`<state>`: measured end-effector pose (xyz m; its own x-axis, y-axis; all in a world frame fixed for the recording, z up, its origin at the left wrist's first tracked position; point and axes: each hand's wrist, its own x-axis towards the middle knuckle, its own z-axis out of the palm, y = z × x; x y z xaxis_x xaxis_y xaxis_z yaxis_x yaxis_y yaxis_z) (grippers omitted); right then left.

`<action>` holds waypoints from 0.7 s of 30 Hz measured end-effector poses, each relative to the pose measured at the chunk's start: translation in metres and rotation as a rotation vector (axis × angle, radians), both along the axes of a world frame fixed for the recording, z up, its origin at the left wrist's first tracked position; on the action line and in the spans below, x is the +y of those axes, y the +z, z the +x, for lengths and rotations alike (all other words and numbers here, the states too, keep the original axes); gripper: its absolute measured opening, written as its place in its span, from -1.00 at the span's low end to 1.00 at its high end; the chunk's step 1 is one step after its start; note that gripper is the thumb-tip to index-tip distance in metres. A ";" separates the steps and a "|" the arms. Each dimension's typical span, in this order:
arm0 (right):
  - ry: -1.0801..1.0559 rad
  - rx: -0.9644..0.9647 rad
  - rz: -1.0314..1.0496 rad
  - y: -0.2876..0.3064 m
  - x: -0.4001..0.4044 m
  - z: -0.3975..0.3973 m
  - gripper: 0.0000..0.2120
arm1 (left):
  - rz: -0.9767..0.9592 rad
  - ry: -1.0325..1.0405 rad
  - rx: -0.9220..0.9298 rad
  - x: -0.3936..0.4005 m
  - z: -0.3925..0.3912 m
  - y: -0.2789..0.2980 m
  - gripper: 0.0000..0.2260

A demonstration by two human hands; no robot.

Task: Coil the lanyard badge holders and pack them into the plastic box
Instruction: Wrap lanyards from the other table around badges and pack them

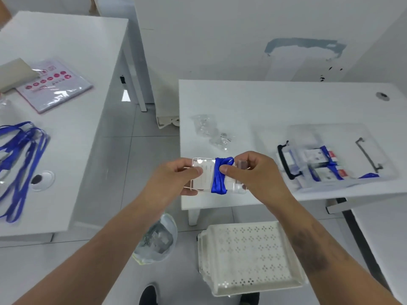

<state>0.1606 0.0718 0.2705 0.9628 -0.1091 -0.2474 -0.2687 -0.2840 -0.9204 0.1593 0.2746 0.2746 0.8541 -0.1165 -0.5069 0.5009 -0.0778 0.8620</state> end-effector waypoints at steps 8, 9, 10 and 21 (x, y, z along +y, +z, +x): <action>0.056 -0.002 -0.137 0.002 -0.190 0.014 -0.75 | 0.017 0.074 0.051 -0.193 0.006 0.006 -0.92; 0.057 0.001 -0.148 0.003 -0.210 0.017 -0.74 | 0.023 0.082 0.053 -0.213 0.008 0.007 -0.91; 0.056 0.005 -0.155 0.003 -0.232 0.021 -0.74 | 0.034 0.089 0.054 -0.235 0.010 0.007 -0.90; 0.071 0.051 -0.422 -0.025 -0.358 0.070 -0.68 | 0.150 0.034 0.105 -0.371 0.054 0.001 -0.67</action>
